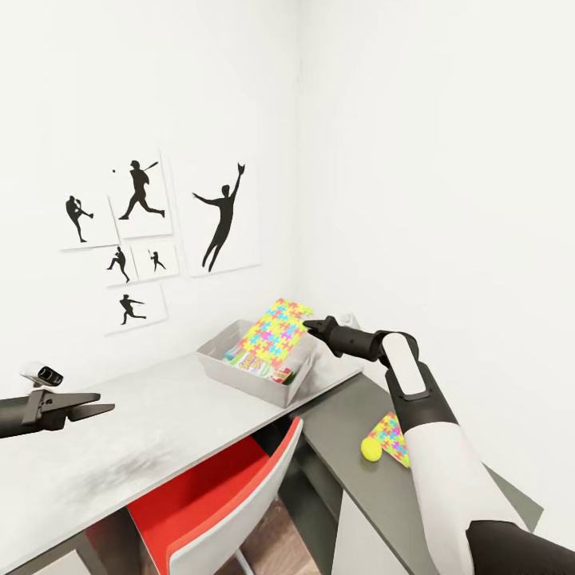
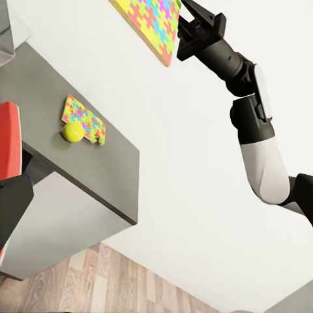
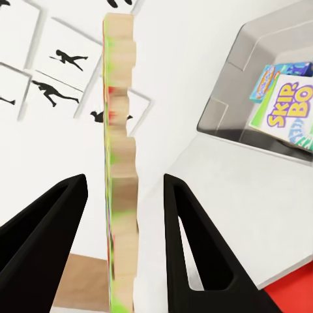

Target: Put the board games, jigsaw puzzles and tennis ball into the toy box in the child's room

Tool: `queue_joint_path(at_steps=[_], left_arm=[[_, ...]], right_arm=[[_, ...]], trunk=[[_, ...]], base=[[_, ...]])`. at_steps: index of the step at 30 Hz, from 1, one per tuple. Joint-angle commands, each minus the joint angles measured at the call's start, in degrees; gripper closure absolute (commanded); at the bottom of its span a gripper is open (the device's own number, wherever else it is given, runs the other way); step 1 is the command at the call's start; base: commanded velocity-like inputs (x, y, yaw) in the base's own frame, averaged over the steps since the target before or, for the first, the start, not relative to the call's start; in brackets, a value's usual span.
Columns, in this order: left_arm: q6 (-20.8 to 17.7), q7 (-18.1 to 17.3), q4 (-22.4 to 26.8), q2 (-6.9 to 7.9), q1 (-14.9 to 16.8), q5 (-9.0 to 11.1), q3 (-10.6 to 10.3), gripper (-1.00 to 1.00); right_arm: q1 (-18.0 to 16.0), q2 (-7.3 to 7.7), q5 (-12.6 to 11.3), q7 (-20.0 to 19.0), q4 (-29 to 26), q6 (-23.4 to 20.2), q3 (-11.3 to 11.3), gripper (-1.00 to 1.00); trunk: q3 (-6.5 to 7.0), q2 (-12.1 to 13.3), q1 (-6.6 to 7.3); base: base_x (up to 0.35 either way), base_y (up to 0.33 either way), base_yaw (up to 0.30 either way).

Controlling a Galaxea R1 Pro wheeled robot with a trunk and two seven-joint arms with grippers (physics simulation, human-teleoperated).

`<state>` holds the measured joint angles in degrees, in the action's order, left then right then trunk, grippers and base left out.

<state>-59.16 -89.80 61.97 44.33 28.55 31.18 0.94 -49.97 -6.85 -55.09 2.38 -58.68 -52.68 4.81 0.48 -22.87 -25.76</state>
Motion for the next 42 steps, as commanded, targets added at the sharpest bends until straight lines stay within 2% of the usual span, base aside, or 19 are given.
queue_joint_path(at_steps=[1,15,28,31,35,42], left_arm=[[-0.61,-0.20,-0.01,0.03,0.01,0.02,-0.04,-1.00],[-0.61,-0.20,-0.44,0.06,0.01,0.02,0.03,-1.00],[-0.61,-0.20,-0.53,0.06,0.01,0.02,0.03,-1.00],[-0.61,-0.20,-0.53,0.06,0.01,0.02,0.03,-1.00],[-0.56,-0.20,-0.53,0.06,0.01,0.02,0.03,-1.00],[-0.52,-0.20,-0.53,0.06,0.01,0.02,0.03,-1.00]], right_arm=[[-0.03,-0.07,-0.25,0.25,-0.04,-0.31,0.20,1.00],[-0.01,-0.09,-0.14,0.34,0.10,-0.20,0.21,1.00],[-0.04,-0.01,-0.10,0.34,0.23,-0.14,0.33,1.00],[-0.01,-0.01,-0.10,0.34,0.23,-0.14,1.00,1.00],[0.04,-0.01,-0.15,0.34,0.23,-0.16,2.08,1.00],[0.05,0.21,-0.18,0.34,0.23,-0.22,2.38,1.00]], trunk=[[-0.03,-0.05,-0.02],[-0.03,-0.05,-0.02],[-0.03,-0.05,-0.02],[-0.03,-0.05,-0.02],[-0.03,-0.05,-0.02],[-0.03,-0.05,-0.02]], base=[[0.000,0.000,0.000],[0.017,0.012,0.010],[0.237,0.184,0.259],[0.282,0.092,0.200],[0.279,0.067,0.043],[0.100,0.025,-0.118]])
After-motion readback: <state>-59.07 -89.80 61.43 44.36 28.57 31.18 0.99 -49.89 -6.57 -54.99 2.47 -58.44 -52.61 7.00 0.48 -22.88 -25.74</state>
